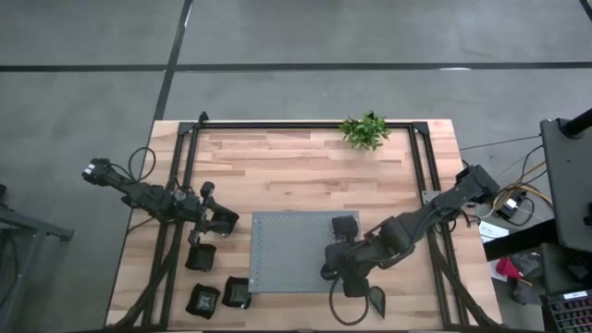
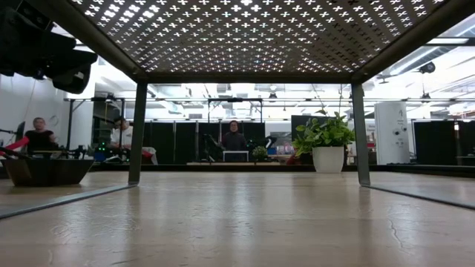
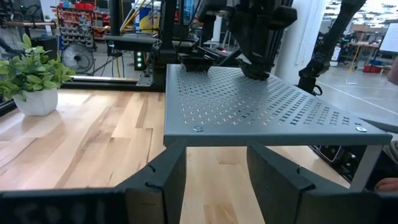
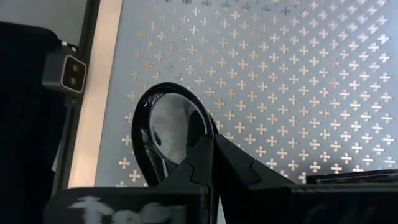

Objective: Pick & Place Mini shaped plates
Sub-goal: Stack the drop-shaped plate on top of the drop-shaped plate on the shelf

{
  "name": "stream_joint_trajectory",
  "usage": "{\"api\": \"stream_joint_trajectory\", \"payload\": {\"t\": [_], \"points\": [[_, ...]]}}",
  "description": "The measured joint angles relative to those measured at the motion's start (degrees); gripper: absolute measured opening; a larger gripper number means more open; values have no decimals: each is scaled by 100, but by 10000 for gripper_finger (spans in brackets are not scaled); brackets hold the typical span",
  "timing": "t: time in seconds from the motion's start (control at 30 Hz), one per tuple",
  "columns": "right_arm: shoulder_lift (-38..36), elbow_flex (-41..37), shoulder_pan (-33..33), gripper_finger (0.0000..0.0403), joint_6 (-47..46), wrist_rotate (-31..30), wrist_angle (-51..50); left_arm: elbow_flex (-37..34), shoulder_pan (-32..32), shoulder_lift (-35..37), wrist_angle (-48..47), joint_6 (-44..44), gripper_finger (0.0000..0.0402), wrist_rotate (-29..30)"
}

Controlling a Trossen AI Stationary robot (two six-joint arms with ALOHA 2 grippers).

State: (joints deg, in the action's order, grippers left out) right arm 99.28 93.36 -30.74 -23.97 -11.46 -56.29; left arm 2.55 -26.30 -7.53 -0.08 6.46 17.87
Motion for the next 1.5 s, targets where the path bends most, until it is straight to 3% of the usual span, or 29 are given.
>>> {"api": "stream_joint_trajectory", "payload": {"t": [0.47, 1.03, 1.5], "points": [[18, -80, 2, 11, -119, -123, 119, 0, 1, 0, 0, 0, 163, 0], [13, -80, -5, 99, -280, -152, -106, 0, 1, 0, 0, 0, 163, 0], [-443, -4, -565, 70, -1762, -56, -880, 0, 2, 0, 2, 0, 163, 0]]}}
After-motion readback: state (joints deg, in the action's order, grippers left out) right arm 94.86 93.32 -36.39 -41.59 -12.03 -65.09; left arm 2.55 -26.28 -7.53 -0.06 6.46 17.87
